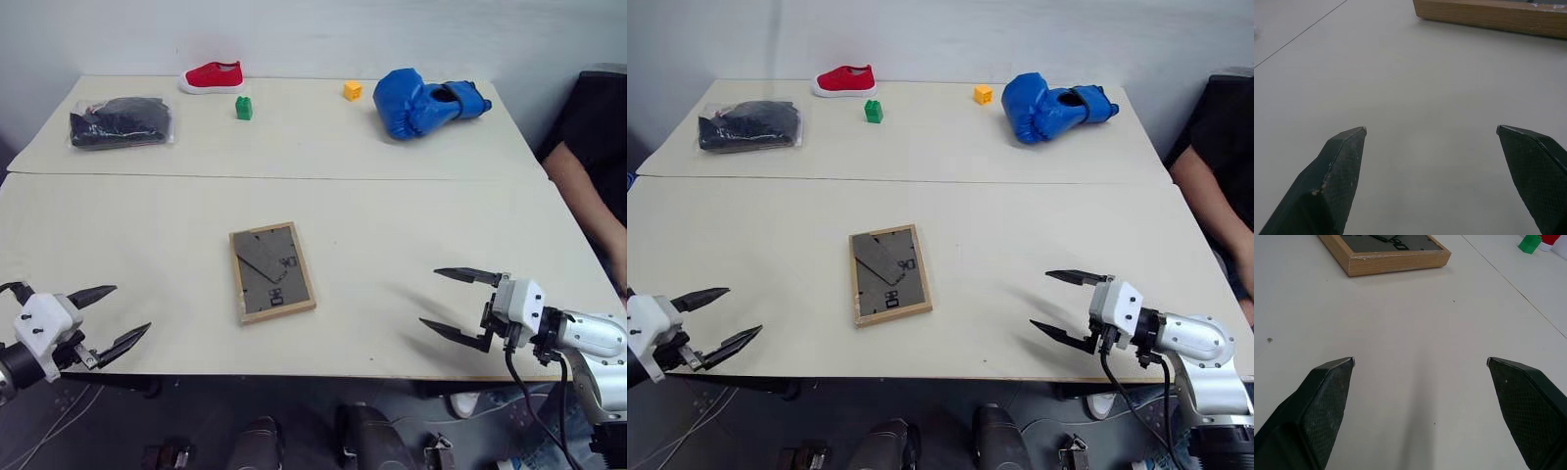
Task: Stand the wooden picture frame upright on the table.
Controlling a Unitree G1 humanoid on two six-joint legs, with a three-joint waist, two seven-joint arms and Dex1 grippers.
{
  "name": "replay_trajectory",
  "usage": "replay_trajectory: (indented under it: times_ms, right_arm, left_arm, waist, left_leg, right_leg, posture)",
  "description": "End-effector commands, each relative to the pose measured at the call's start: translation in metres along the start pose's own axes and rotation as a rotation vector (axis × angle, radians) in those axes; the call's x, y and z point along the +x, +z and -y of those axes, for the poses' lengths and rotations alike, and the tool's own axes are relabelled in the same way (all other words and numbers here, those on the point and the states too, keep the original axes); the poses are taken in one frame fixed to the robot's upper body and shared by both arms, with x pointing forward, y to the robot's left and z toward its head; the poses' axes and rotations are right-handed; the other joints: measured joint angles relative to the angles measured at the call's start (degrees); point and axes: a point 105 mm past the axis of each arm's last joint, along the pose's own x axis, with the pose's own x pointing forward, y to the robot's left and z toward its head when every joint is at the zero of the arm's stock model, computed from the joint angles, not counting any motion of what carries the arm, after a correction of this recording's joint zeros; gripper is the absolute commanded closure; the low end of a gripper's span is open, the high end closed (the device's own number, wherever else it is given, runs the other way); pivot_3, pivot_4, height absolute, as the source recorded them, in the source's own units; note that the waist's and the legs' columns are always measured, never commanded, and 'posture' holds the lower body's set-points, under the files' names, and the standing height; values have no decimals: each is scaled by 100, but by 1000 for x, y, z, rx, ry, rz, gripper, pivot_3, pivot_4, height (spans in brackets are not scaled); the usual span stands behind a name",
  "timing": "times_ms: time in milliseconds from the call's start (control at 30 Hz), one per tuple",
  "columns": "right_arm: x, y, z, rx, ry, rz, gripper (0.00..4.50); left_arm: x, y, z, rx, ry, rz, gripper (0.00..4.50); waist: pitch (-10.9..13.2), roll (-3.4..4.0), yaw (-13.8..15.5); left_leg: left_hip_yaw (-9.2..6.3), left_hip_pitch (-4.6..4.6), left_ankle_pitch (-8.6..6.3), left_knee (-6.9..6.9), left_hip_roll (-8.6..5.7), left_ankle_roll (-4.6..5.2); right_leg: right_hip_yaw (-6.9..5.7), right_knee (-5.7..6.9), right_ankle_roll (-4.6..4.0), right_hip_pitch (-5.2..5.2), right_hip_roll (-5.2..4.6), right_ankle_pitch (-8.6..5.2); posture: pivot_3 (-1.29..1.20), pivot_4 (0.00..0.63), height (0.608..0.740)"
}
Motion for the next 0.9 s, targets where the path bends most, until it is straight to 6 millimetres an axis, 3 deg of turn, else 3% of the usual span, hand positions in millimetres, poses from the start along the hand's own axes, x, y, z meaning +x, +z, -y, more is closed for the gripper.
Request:
replay_trajectory:
  times_ms: [33, 133, 233, 333, 467, 600, 667, 900]
  right_arm:
    - [8, 9, 1, -14, 19, 41, 17]
    - [28, 19, -2, 30, 71, 70, 17]
    - [61, 29, 1, 54, 71, 85, 985]
    - [89, 25, -1, 31, 94, 37, 1917]
    - [134, 20, 8, -30, 31, 9, 3092]
    - [161, 16, 3, -26, 48, -2, 4485]
    - [169, 16, 0, -29, 63, -8, 4500]
    - [167, 26, -13, -12, 153, 8, 4500]
  left_arm:
    - [2, 12, -3, -24, -6, 20, 0]
    - [10, 22, 2, -91, -62, 24, 0]
    - [30, 29, 0, -117, -25, 7, 629]
    - [54, 34, 1, -160, 27, -10, 1477]
    - [90, 33, 19, -203, -16, -55, 2539]
    - [117, 31, 29, -237, -23, -97, 3826]
    - [127, 36, 33, -259, -41, -83, 4452]
    - [145, 41, 67, -275, -207, -99, 4483]
  waist:
    - [0, 0, 1]
    - [0, 0, 1]
    - [0, 0, 0]
    - [0, 1, 2]
    - [0, 0, 2]
    - [0, -1, -2]
    - [0, -1, 0]
    - [-1, -1, 18]
  left_leg:
    - [0, 0, 0, 0, 0, 0]
    - [-1, 0, 0, 2, 0, 0]
    - [-5, 1, 2, 3, 0, -3]
    - [-5, 0, 7, 5, 0, -14]
    - [-4, -16, 20, 4, -3, -37]
    - [1, -18, 21, 12, -5, -38]
    - [1, -22, 22, 13, -5, -39]
    - [0, -17, 22, 17, -7, -39]
  right_leg:
    - [0, 1, 0, 0, 0, 0]
    - [0, 5, 0, 0, 0, 0]
    - [-1, 6, 0, 0, -1, 0]
    - [-2, 10, 0, -2, -1, 0]
    - [-2, 23, 3, -13, 2, 2]
    - [-1, 33, 5, -17, 5, 3]
    - [-2, 33, 5, -20, 6, 3]
    - [-1, 36, 5, -12, 3, 3]
  posture:
    - [0, 150, 740]
    - [0, 150, 740]
    - [0, 150, 740]
    - [0, 150, 740]
    - [0, 150, 740]
    - [0, 150, 740]
    - [0, 150, 740]
    - [0, 150, 740]
